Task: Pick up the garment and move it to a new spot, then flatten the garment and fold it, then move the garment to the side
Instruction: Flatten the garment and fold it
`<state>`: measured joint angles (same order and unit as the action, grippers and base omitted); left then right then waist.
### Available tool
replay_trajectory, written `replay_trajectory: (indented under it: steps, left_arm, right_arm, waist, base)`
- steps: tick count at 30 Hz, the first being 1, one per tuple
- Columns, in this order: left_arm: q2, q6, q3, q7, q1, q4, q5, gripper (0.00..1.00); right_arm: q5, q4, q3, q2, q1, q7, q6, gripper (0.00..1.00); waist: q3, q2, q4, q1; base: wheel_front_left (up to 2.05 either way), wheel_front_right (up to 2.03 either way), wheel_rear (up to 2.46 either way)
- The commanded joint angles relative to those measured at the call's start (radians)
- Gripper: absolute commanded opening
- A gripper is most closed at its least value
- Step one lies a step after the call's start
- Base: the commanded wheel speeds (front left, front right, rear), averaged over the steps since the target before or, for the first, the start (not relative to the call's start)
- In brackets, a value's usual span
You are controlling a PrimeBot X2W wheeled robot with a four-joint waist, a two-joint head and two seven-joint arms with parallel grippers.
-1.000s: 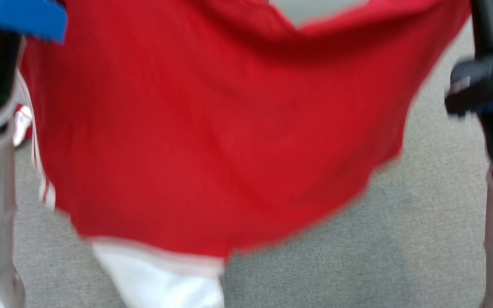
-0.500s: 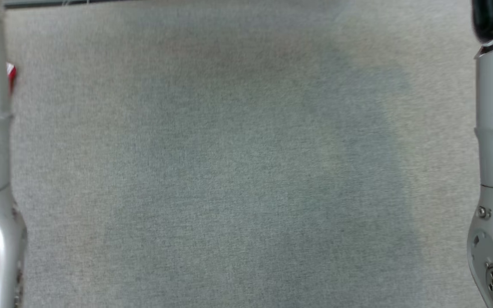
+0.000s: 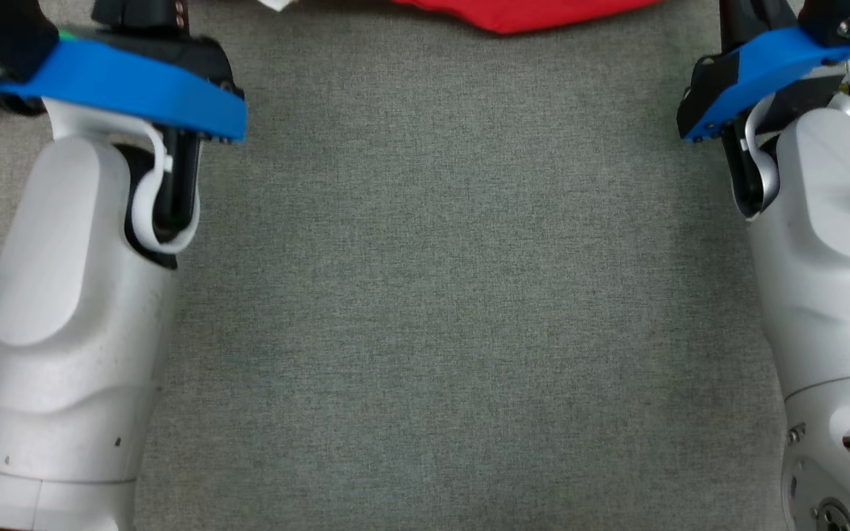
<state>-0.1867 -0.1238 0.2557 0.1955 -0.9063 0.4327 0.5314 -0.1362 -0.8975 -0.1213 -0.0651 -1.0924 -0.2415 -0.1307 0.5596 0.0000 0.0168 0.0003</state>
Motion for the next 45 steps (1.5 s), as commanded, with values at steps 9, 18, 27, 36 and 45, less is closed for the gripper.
replay_trajectory:
  steps: [9, 18, 27, 36, 45]
  left_arm:
    - [-0.007, -0.003, -0.03, 0.064, 0.28, -0.182, 0.035, 0.0]
    - [0.003, 0.035, -0.056, 0.07, 0.627, -0.417, 0.033, 0.0]
    - [-0.023, 0.102, -0.051, 0.042, 0.96, -0.627, 0.035, 0.0]
    - [-0.058, 0.153, -0.041, -0.037, 1.167, -0.757, 0.047, 0.0]
    - [-0.067, 0.133, 0.002, -0.087, 1.142, -0.657, 0.055, 0.0]
  right_arm:
    - [0.118, 0.168, 0.01, 0.006, 0.225, -0.024, 0.0, 0.0]
    - [0.218, 0.422, 0.032, 0.008, 0.567, -0.01, 0.0, 0.0]
    - [0.281, 0.704, 0.025, 0.014, 0.911, 0.126, 0.0, 0.0]
    - [0.348, 0.927, 0.017, 0.014, 1.173, 0.279, 0.0, 0.0]
    - [0.316, 0.871, 0.026, 0.014, 1.166, 0.382, 0.0, 0.0]
  waist:
    - [-0.08, 0.0, 0.005, -0.0003]
    - [-0.237, 0.0, 0.006, -0.0003]
    - [-0.39, 0.0, 0.007, -0.0003]
    - [-0.463, 0.0, 0.015, -0.0003]
    - [-0.467, 0.0, 0.014, -0.0003]
  base:
    - [0.0, 0.0, 0.0]
    - [0.0, 0.0, 0.0]
    - [0.0, 0.0, 0.0]
    - [0.0, 0.0, 0.0]
    - [0.0, 0.0, 0.0]
